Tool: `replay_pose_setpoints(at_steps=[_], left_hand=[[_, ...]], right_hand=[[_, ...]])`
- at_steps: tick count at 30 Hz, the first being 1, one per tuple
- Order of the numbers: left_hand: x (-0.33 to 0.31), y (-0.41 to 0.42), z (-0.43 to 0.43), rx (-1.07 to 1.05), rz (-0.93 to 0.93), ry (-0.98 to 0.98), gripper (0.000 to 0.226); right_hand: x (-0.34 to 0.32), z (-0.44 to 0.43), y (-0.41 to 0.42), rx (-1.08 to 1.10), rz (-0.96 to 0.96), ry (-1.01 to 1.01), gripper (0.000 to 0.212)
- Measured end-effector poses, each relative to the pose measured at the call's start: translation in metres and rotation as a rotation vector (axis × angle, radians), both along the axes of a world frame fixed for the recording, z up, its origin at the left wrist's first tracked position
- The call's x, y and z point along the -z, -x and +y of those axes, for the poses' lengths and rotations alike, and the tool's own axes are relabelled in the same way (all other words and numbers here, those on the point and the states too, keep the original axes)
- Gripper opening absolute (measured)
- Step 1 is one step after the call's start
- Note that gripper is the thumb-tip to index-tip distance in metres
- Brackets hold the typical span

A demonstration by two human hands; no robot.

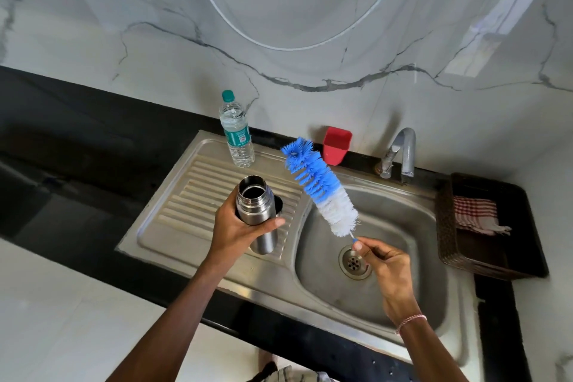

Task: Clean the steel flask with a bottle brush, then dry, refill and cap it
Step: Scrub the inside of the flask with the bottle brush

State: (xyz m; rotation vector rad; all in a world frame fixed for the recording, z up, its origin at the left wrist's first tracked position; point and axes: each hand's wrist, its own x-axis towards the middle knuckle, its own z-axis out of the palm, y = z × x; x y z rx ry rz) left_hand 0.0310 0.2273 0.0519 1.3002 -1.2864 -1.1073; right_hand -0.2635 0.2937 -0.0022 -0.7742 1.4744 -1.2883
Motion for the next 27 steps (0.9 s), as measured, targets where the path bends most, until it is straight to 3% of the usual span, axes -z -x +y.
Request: replay_pose_setpoints(at_steps=[11, 16, 27], left_hand=[[-0.018, -0.036, -0.007, -0.119, -0.055, -0.016, 0.078], [-0.014, -0.040, -0.010, -0.168, -0.100, -0.018, 0.069], [0.009, -0.051, -0.034, -0.238, -0.116, -0.044, 0.083]], right_hand=[[-0.005, -0.017, 0.008, -0.029, 0.029, -0.004, 0.018], [-0.004, -0.021, 0.003, -0.029, 0.039, -0.001, 0.014], [0.000, -0.024, -0.009, -0.042, 0.056, -0.026, 0.012]])
